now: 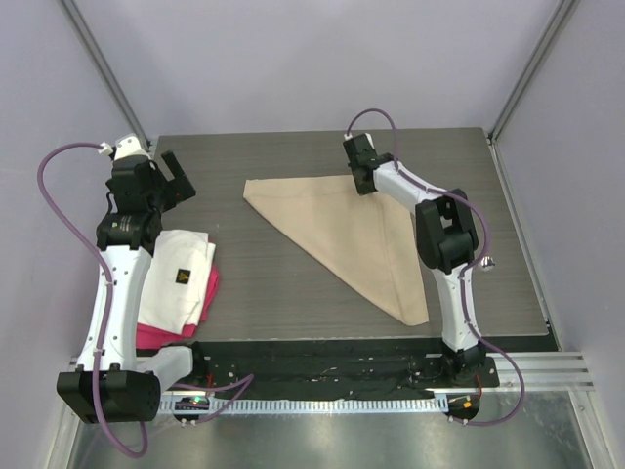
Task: Fold the napkin, place the utensils inside, and roll it up
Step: Fold the napkin at the center of the board.
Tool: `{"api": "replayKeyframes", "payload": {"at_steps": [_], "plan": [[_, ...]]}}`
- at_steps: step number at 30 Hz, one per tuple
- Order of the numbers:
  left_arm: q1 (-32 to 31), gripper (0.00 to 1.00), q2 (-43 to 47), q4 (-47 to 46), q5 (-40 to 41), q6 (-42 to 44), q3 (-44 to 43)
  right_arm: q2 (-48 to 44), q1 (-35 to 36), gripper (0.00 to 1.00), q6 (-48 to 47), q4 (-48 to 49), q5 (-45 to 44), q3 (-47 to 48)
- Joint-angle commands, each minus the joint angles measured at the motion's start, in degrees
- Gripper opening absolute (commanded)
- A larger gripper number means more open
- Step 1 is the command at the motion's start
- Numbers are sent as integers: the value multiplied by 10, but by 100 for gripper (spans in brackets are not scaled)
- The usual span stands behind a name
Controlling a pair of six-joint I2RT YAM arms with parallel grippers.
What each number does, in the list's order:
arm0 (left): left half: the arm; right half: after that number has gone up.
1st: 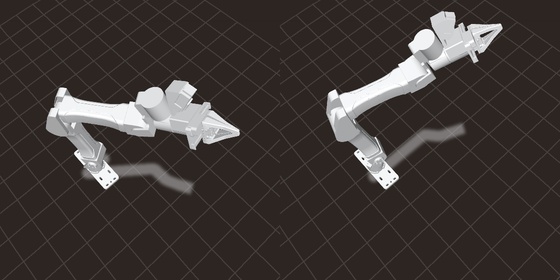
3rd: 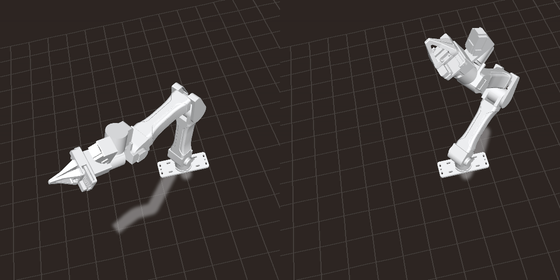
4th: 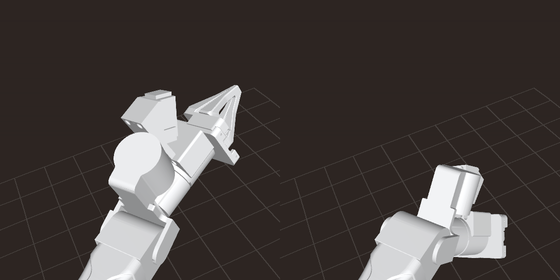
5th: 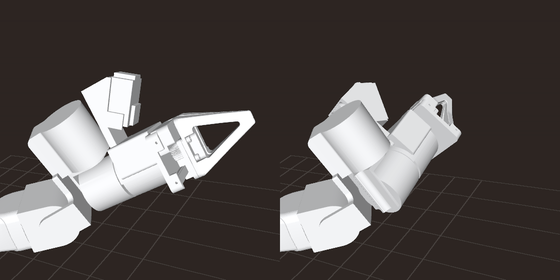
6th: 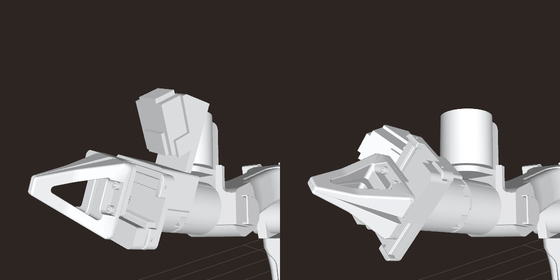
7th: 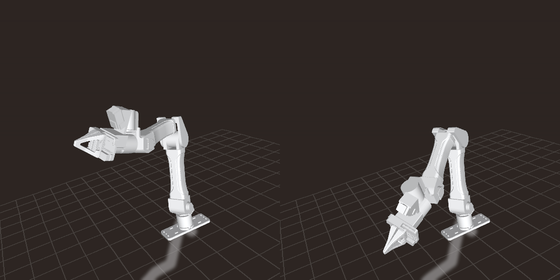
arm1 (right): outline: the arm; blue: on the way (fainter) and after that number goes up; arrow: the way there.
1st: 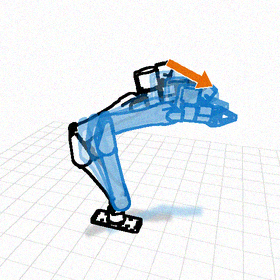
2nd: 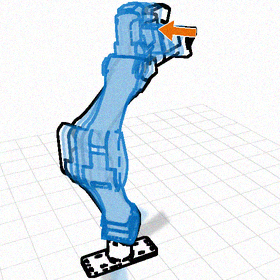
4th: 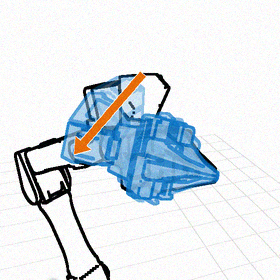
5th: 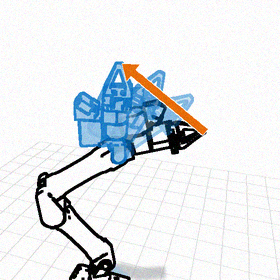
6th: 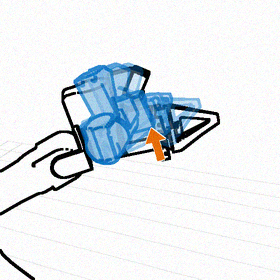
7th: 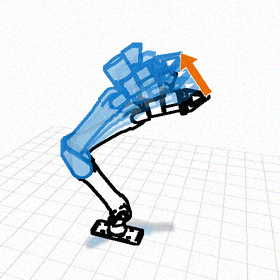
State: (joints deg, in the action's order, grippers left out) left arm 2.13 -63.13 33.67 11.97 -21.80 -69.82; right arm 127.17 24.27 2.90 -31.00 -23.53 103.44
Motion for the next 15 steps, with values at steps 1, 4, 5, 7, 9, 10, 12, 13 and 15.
{"api": "replayKeyframes", "payload": {"at_steps": [1,4,5,7,9,10,12,13,15], "plan": [[2,100,6,-19,-3,9,-10,13,-3,1,-5,4,-26,44],[1,100,6,-20,-2,10,-10,25,-6,1,-7,4,-34,59],[2,100,6,-19,-2,9,-10,28,-8,1,-7,4,-37,62],[1,100,6,-19,-2,9,-10,36,-12,1,-8,4,-42,69],[1,100,6,-19,-3,8,-10,40,-17,1,-12,4,-44,74],[2,100,4,-19,-4,8,-10,40,-18,1,-13,4,-45,79],[1,100,5,-19,-5,8,-10,46,-21,1,-18,4,-49,84],[2,100,5,-19,-4,8,-9,48,-25,1,-19,4,-51,92],[2,100,5,-19,-4,9,-9,56,-28,1,-24,3,-55,101]]}}
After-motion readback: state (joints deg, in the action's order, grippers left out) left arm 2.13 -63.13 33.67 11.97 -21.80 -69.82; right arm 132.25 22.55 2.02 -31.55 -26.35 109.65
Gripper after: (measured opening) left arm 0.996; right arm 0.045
